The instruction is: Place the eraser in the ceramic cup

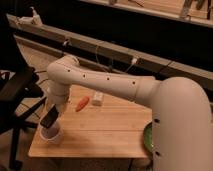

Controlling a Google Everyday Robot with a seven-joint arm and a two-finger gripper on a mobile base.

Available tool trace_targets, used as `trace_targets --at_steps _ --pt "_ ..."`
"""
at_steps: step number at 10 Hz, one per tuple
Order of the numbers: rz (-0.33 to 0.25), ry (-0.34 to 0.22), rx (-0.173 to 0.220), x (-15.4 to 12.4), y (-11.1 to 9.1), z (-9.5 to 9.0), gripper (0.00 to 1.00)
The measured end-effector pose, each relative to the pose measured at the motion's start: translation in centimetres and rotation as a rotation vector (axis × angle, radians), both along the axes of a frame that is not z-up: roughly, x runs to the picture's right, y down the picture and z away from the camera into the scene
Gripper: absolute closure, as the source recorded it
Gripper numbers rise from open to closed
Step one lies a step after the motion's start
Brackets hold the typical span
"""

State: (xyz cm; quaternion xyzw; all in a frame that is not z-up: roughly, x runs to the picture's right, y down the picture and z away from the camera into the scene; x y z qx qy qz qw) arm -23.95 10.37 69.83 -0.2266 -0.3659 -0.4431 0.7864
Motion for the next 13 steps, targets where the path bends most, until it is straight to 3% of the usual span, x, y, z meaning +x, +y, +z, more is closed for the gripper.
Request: trace_targets --at_steps 4,7,13 --pt "-0.032 0.071 0.067 0.6 0.7 0.7 1.0" --pt "-0.047 0.093 0.086 0.7 0.8 0.9 0.97" --pt "-0.084 0.125 0.068 0.4 1.8 1.9 0.38"
